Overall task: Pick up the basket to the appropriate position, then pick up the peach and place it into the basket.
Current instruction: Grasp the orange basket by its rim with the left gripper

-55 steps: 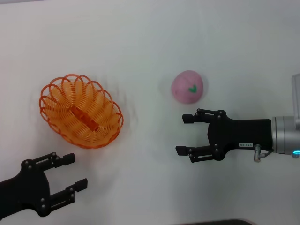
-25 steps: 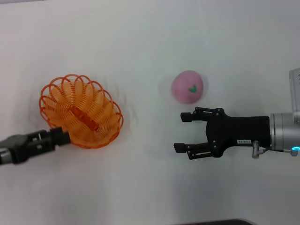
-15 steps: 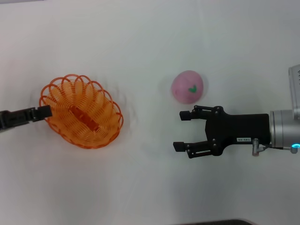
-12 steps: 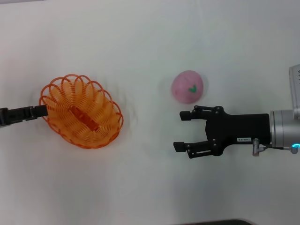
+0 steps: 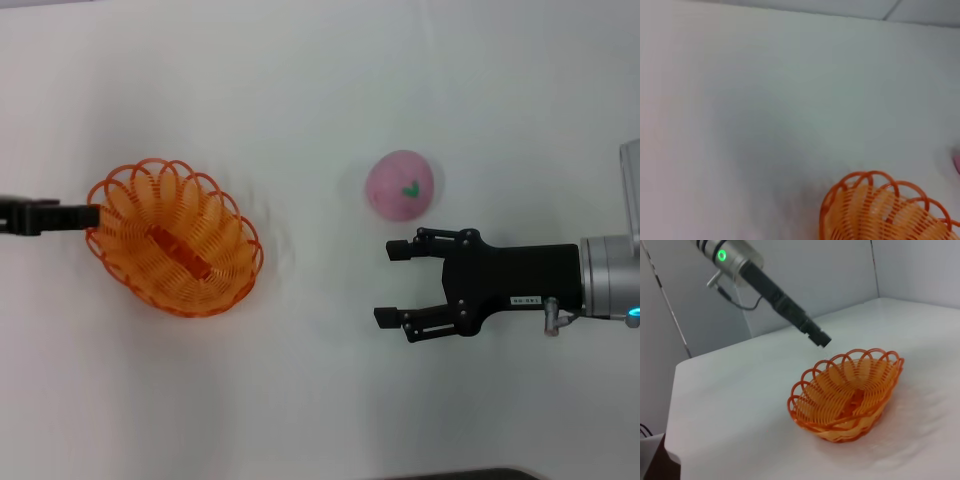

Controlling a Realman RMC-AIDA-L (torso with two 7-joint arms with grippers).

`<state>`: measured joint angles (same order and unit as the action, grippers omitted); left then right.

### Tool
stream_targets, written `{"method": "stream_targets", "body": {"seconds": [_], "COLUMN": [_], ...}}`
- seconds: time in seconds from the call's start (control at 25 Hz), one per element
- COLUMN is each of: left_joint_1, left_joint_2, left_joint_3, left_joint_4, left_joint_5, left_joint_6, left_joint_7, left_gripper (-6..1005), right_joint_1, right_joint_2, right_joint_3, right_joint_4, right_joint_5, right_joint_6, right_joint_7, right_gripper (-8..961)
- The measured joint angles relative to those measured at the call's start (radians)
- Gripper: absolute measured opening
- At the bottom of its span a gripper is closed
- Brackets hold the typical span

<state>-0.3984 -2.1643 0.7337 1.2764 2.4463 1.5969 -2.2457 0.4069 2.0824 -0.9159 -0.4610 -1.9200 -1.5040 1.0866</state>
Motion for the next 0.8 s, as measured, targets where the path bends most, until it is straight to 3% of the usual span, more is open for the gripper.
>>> {"method": "stream_targets", "body": {"seconds": [0.24,0.52,0.8], "left_joint_1": [-0.007,-0.037,-0.083], "left_joint_2": [0.003,0.001,0.003], "left_joint_3": [0.183,0.384,0.431], "left_joint_4": [0.085,0.108,0.107], "left_joint_5": [0.032,0.212,0.235], "left_joint_6": [-0.069,-0.17,-0.187], "left_joint_7": [-0.001,-0.025,-0.018], "left_gripper": [632,632,632], "right_joint_1": [-0.002,-0.005,-0.005], "right_joint_2": [0.0,-0.001,-0.002], "right_joint_3": [0.0,0.0,-0.001], "right_joint_4": [-0.003,-0.004,-0.004], "right_joint_5": [-0.013,-0.016,-0.02], "right_joint_6": [-0.01,-0.02,-0.022], "right_joint_7": [0.001,0.001,0.001], "right_gripper": [924,925,925]}}
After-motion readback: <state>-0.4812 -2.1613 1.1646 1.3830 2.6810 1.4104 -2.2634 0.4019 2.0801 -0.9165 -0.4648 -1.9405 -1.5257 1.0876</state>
